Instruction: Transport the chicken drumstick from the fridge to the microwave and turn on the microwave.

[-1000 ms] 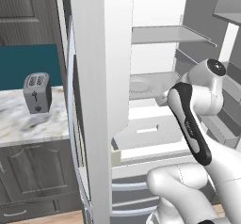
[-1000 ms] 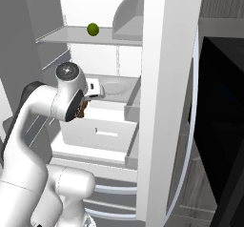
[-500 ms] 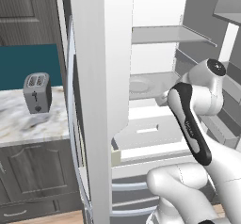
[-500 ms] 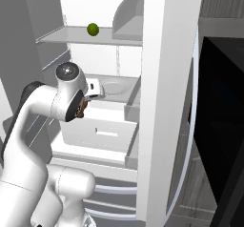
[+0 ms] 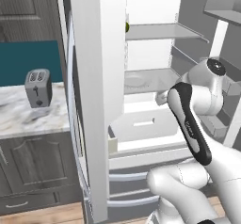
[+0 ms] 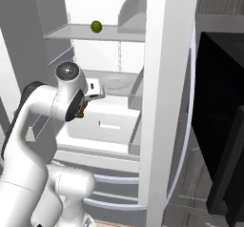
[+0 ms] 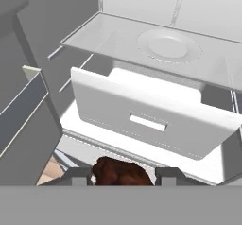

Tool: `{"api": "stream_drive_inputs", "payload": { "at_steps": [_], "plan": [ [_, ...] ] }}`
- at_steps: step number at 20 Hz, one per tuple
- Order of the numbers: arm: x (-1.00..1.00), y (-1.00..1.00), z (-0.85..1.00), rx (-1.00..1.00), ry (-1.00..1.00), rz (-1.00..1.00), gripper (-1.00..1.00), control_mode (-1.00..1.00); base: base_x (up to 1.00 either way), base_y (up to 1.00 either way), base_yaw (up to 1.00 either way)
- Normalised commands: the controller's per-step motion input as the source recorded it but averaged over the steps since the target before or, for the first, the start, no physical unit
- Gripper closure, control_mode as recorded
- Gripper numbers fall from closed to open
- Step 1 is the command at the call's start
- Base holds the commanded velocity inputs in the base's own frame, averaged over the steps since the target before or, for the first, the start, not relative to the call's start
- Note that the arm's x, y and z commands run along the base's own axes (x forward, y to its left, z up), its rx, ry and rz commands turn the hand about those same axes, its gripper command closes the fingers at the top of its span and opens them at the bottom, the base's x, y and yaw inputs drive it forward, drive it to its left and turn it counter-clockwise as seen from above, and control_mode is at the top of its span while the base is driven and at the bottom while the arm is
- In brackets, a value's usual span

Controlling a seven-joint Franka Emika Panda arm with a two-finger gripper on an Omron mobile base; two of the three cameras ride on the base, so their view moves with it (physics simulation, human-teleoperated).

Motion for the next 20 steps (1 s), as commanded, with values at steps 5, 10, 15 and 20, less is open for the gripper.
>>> {"api": "stream_drive_inputs", "payload": {
  "at_steps": [5, 10, 15, 20],
  "plan": [
    [0.00, 0.00, 0.00, 0.00, 0.00, 0.00, 1.00, 1.00, -0.54, 0.00, 0.00],
    [0.00, 0.00, 0.00, 0.00, 0.00, 0.00, 1.00, 1.00, -0.67, 0.00, 0.00],
    [0.00, 0.00, 0.00, 0.00, 0.00, 0.00, 1.00, 1.00, -0.67, 0.06, 0.00],
    [0.00, 0.00, 0.00, 0.00, 0.00, 0.00, 1.00, 1.00, -0.70, 0.07, -0.03]
  ]
}}
